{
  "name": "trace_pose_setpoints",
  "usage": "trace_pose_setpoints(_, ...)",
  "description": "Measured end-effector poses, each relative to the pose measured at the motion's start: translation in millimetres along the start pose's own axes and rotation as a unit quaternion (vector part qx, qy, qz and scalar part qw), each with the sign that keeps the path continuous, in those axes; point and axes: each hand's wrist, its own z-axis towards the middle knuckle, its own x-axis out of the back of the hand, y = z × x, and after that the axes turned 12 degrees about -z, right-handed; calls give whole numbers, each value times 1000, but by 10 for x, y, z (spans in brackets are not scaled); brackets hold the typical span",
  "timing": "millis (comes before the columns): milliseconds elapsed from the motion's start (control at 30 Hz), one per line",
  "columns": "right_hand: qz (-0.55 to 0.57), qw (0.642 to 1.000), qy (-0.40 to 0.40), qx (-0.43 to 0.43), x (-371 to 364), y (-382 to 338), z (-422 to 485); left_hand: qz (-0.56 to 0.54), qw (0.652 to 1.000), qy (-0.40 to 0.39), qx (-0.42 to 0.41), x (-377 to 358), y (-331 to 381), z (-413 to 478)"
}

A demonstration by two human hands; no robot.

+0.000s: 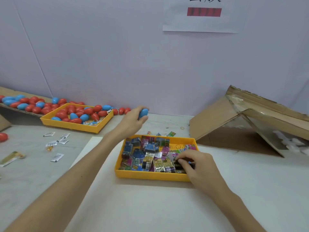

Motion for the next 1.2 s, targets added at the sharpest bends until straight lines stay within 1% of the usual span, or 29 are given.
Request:
trace_pose_setpoints(67, 2, 1000, 6, 1, -7, -6, -9, -83, 994, -72, -5, -177, 277, -299)
trace_pose_setpoints(133, -1, 1000, 12, 8, -15, -2, -12, -132, 981, -143, 2, -367, 444, -570)
trace_pose_setpoints(200, -3, 1000, 11, 13, -19, 7, -9, -122, 974, -193, -2, -528, 512, -744)
trace_pose_setpoints(233, -5, 1000, 8, 14, -19, 16, -8, -104, 974, -200, -8, -588, 521, -798)
trace_pose_setpoints(300, -19, 1000, 5, 20, -9, 16, -14, -68, 980, -185, -16, -658, 522, -873)
trace_pose_setpoints(367, -35, 999, 3, 26, 4, 16, -25, -59, 985, -164, -14, -678, 509, -913)
trace_pose_setpoints(433, -48, 998, 4, 37, 35, 14, -35, -50, 985, -163, -9, -680, 506, -928)
trace_pose_setpoints(533, -55, 993, 19, 104, 117, 10, -36, -41, 985, -170, 4, -674, 501, -919)
trace_pose_setpoints(567, -41, 992, 30, 117, 146, 5, -36, -40, 984, -171, 7, -674, 493, -917)
trace_pose_setpoints(600, -2, 994, 42, 103, 180, -1, -34, -37, 984, -172, 8, -672, 482, -923)
trace_pose_setpoints(633, 70, 994, 55, 63, 229, -8, -27, -35, 984, -173, 6, -670, 475, -933)
trace_pose_setpoints(667, 151, 985, 75, 15, 286, -3, -12, -36, 984, -174, 4, -667, 473, -947)
trace_pose_setpoints(700, 225, 969, 102, -25, 341, 12, 3, -43, 983, -176, 4, -663, 479, -962)
trace_pose_setpoints(767, 304, 941, 132, -72, 403, 60, 12, -60, 983, -176, 6, -660, 493, -1003)
trace_pose_setpoints(800, 315, 937, 125, -85, 413, 73, 9, -68, 983, -168, 3, -660, 504, -1026)
trace_pose_setpoints(867, 327, 935, 92, -101, 388, 53, 6, -91, 987, -127, -23, -658, 544, -1070)
trace_pose_setpoints(933, 344, 929, 74, -110, 347, 20, 4, -167, 983, -60, -39, -646, 636, -1091)
trace_pose_setpoints(967, 349, 928, 69, -110, 335, -2, 2, -233, 972, -26, -25, -637, 705, -1096)
trace_pose_setpoints(1000, 352, 928, 65, -106, 331, -30, -1, -299, 954, -9, -2, -633, 762, -1098)
trace_pose_setpoints(1033, 352, 928, 60, -102, 327, -55, -3, -342, 939, -8, 19, -631, 802, -1104)
trace_pose_setpoints(1067, 352, 929, 54, -98, 320, -81, -9, -358, 933, -15, 27, -638, 833, -1127)
trace_pose_setpoints(1100, 354, 929, 47, -93, 308, -110, -16, -353, 935, -21, 17, -657, 845, -1167)
trace_pose_setpoints(1133, 359, 928, 38, -86, 294, -143, -23, -342, 939, -21, -3, -680, 832, -1213)
trace_pose_setpoints(1200, 364, 928, 19, -76, 262, -197, -34, -329, 943, 3, -46, -695, 792, -1304)
